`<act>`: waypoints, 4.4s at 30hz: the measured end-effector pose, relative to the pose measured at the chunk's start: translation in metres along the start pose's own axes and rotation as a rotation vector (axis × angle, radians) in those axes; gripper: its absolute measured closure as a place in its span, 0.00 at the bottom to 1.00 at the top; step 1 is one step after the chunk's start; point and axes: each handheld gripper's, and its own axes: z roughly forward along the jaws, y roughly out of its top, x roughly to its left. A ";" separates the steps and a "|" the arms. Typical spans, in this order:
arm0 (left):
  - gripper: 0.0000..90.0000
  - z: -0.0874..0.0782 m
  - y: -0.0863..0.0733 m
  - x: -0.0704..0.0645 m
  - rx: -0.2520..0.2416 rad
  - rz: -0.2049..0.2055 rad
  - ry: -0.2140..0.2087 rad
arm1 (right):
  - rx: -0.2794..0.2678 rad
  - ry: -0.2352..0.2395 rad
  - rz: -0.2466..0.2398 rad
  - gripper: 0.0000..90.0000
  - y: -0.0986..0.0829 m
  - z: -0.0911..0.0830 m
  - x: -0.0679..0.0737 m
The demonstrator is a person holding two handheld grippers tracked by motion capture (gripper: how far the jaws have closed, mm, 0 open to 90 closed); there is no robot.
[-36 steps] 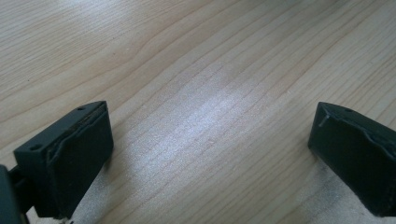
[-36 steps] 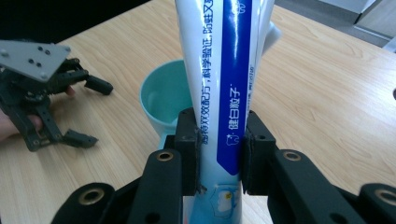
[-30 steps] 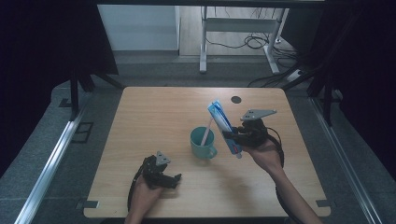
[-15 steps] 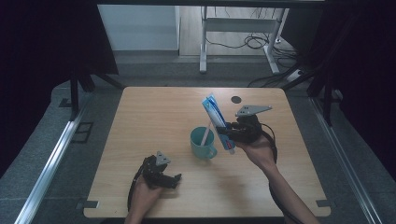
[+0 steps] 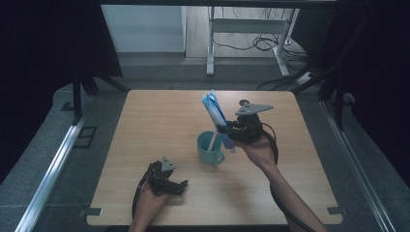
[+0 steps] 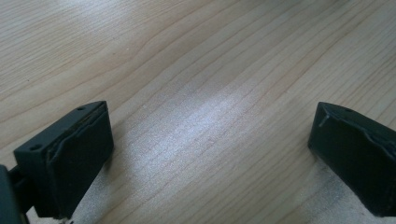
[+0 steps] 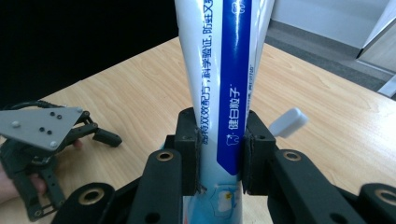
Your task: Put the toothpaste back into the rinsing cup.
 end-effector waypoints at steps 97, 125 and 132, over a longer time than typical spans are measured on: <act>0.00 0.000 0.000 0.000 0.004 0.005 -0.007 | 0.006 0.017 0.004 0.78 -0.038 0.083 0.006; 0.00 0.000 0.000 0.000 0.003 0.006 -0.007 | 0.032 0.045 0.011 0.75 -0.049 0.079 0.006; 0.00 0.000 0.000 0.000 0.003 0.006 -0.007 | 0.044 0.049 0.007 0.74 -0.051 0.080 0.006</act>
